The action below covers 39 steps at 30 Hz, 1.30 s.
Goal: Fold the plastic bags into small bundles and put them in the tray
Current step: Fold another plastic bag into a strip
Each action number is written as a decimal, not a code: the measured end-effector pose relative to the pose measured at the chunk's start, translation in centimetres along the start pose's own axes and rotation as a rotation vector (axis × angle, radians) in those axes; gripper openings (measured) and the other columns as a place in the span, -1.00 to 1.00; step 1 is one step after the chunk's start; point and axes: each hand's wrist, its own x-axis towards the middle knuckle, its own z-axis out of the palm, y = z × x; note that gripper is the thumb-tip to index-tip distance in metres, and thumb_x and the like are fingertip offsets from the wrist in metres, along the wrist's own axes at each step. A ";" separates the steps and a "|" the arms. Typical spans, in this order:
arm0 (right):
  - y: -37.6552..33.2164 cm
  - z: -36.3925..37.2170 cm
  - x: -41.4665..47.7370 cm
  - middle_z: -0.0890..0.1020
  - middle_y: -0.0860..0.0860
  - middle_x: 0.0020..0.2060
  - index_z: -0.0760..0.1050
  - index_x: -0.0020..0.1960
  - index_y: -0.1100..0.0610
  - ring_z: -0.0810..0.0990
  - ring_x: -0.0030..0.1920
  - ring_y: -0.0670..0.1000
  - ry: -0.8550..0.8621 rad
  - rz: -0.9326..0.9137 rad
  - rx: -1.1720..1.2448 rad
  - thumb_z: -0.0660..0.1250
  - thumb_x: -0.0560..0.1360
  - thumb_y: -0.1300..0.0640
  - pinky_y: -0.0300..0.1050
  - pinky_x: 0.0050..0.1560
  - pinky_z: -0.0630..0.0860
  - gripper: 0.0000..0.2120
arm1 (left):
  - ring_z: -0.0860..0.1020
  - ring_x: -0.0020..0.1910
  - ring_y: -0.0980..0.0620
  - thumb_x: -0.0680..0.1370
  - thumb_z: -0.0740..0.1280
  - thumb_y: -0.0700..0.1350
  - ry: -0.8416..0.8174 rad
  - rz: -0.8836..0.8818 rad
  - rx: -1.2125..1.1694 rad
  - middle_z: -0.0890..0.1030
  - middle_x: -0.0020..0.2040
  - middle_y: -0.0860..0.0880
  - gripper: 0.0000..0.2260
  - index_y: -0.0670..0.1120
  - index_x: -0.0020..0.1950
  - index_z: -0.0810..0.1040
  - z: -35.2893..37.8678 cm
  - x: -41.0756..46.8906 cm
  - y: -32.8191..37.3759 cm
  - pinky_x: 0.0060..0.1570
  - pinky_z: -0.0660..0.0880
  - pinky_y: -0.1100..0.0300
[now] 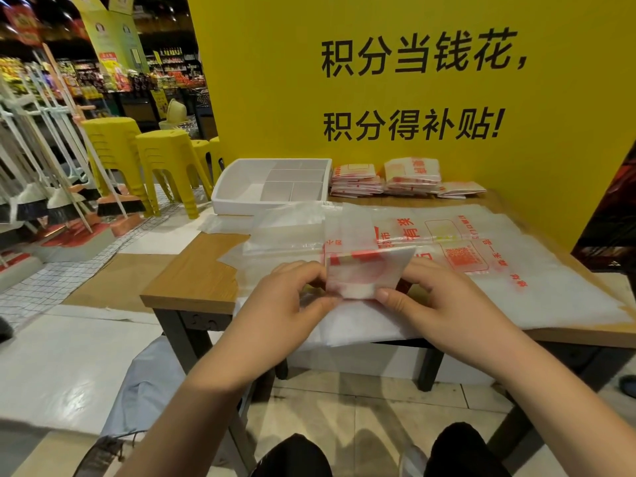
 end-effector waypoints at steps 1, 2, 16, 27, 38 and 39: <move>0.0 0.0 0.1 0.64 -0.11 -0.05 0.61 0.03 -0.03 0.55 0.01 -0.11 0.003 0.003 -0.012 0.25 0.56 -0.19 0.06 0.07 0.51 -0.72 | 0.50 0.13 0.24 0.57 0.36 0.01 0.015 0.001 0.028 0.61 0.07 0.18 -0.82 0.06 0.16 0.61 0.1 0.0 0.0 0.16 0.43 0.28; 0.0 0.0 0.2 0.64 -0.12 -0.08 0.61 0.01 -0.02 0.55 -0.03 -0.12 0.008 0.007 -0.023 0.25 0.57 -0.19 0.04 0.03 0.52 -0.72 | 0.48 0.12 0.25 0.58 0.35 0.03 0.032 -0.001 0.049 0.61 0.04 0.20 -0.83 0.07 0.15 0.61 0.2 0.1 -0.1 0.12 0.40 0.35; -0.8 2.3 2.5 0.63 -0.08 -0.26 0.22 0.51 -0.02 0.61 -0.17 -0.02 0.148 0.178 -0.168 0.27 0.61 -0.07 0.05 -0.06 0.54 -0.48 | 0.43 0.02 0.01 0.61 0.27 -0.02 0.302 -0.070 0.162 0.53 -0.13 0.10 -0.69 0.08 0.37 0.41 2.9 0.8 1.2 0.04 0.47 -0.03; -1.6 3.0 3.2 0.54 -0.03 -0.23 0.40 -0.08 0.01 0.53 -0.19 0.09 0.123 0.181 -0.515 0.10 0.63 0.00 -0.04 -0.17 0.31 -0.82 | 0.39 -0.01 -0.04 0.61 0.21 -0.02 0.297 -0.054 0.400 0.51 -0.16 0.03 -0.77 0.00 0.04 0.66 3.3 1.4 0.6 -0.01 0.45 0.01; 1.3 0.4 5.8 -0.07 -0.12 0.62 0.00 0.63 -0.10 -0.11 0.60 -0.12 -0.361 0.018 -0.499 -0.07 0.60 -0.32 -0.08 0.59 -0.10 -0.35 | 0.05 0.57 0.08 0.60 0.24 0.19 -0.360 -0.050 0.300 0.30 0.48 0.10 -0.80 0.14 0.13 0.36 -0.8 5.7 -1.7 0.49 0.11 0.04; 1.6 0.1 6.0 -0.07 -0.15 0.61 -0.02 0.62 -0.13 -0.11 0.59 -0.14 -0.395 0.035 -0.465 -0.09 0.55 -0.38 -0.08 0.59 -0.10 -0.29 | 0.17 0.52 0.03 0.58 0.25 0.26 -0.385 -0.052 0.280 0.37 0.37 0.13 -0.76 0.17 0.13 0.35 -1.1 5.9 -2.2 0.43 0.21 0.04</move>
